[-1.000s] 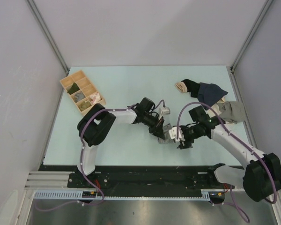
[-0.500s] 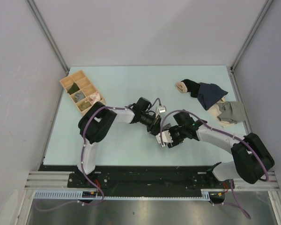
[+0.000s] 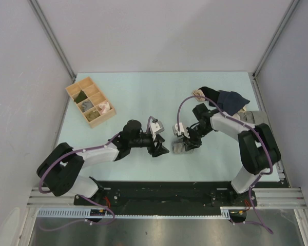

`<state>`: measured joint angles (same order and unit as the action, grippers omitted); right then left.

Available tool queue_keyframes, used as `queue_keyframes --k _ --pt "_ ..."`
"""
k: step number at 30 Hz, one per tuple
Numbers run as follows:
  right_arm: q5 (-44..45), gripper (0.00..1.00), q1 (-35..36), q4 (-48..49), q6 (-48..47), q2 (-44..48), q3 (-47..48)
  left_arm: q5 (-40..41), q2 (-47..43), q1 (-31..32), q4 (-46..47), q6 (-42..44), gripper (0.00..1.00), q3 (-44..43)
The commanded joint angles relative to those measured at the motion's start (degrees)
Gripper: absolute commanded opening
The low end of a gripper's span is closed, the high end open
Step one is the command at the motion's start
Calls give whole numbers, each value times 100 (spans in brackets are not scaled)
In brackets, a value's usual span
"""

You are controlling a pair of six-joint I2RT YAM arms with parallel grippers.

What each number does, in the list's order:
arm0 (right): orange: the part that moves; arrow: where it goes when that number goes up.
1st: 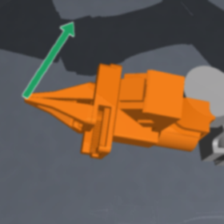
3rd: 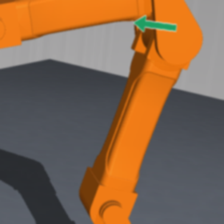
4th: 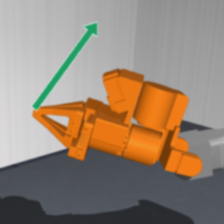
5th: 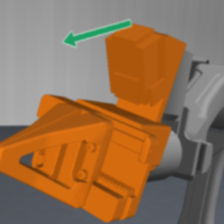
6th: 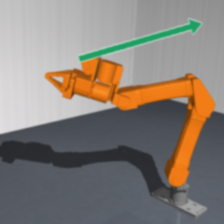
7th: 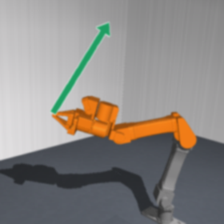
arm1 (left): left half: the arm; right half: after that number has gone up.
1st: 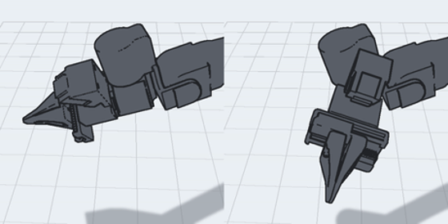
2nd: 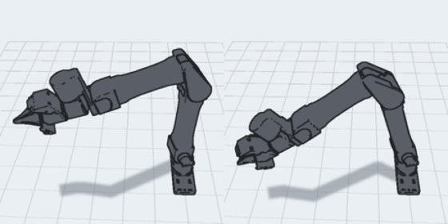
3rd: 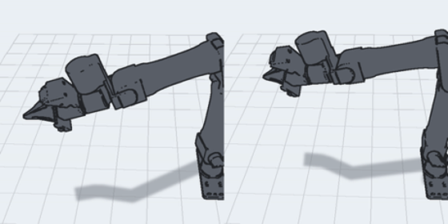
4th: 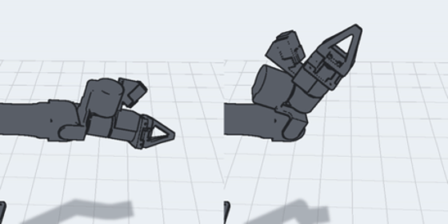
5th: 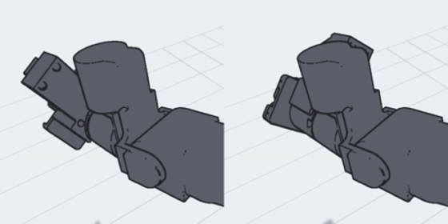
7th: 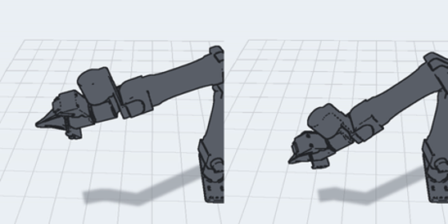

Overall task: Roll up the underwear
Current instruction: Roll the underwear to the center of the board.

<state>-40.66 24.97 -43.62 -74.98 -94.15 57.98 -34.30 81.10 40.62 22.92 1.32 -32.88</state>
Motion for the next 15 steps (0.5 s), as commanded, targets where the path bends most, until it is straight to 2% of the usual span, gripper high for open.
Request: queue_keyframes --k 1,4,6,7,15 --pt "-1065 22 -203 -2035 10 -1006 810 91 221 60 485 19 70 98" --pt "-1294 21 -326 -2572 1 -1464 1198 -155 572 42 819 -551 72 63" --pt "-1383 21 -431 -2757 62 -1816 1330 -303 740 -1 1152 -817 78 45" --pt "-1391 21 -475 -2758 115 -1922 1409 -348 819 -10 1267 -1035 100 45" --pt "-1260 20 -845 -2407 809 -2415 1647 -770 1820 -239 1927 -1468 100 -358"
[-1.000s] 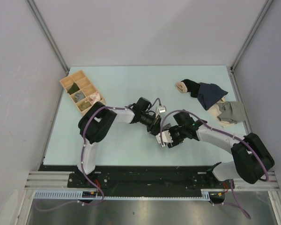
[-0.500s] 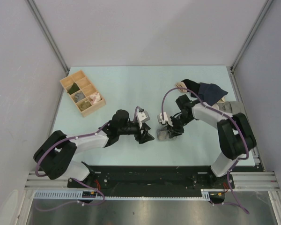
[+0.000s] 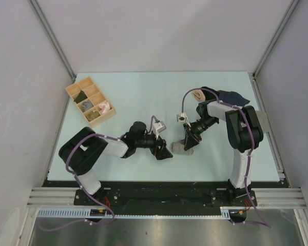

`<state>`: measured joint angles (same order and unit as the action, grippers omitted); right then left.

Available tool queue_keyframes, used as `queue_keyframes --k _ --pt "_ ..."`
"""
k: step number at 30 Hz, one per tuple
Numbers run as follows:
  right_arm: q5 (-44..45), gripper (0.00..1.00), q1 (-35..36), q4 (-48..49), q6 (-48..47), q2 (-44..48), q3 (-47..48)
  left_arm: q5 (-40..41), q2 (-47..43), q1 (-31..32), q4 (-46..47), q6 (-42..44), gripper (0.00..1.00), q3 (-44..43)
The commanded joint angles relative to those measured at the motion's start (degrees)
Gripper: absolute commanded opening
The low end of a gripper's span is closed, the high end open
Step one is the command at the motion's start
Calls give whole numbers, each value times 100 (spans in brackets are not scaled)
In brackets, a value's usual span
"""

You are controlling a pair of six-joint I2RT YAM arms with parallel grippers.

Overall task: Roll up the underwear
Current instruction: Roll the underwear to the center of the board.

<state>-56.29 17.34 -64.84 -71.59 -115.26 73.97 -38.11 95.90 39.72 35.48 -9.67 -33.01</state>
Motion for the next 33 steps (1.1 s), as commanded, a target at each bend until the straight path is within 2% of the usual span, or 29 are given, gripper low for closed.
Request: queue_keyframes --k 1,9,17,26,29,32,33 --pt "320 20 -134 -275 506 -339 73 -477 411 -167 722 -456 100 -407" --pt "505 20 -249 -126 699 -638 249 -909 1159 -325 820 -861 100 -1145" --pt "514 20 -433 -240 612 -840 363 -1436 2037 -334 -76 -764 100 -2032" --pt "496 20 -478 -266 585 -875 398 -2411 2635 -273 -1095 -237 100 -2569" --pt "496 20 -486 -266 576 -875 425 -2474 2688 -123 -2078 333 94 -2806" --pt "488 20 -495 -249 585 -875 425 -2386 2741 -26 -2686 668 82 -2938" --pt "488 20 -495 -249 576 -866 425 -2359 2750 -26 -2844 712 72 -2947"
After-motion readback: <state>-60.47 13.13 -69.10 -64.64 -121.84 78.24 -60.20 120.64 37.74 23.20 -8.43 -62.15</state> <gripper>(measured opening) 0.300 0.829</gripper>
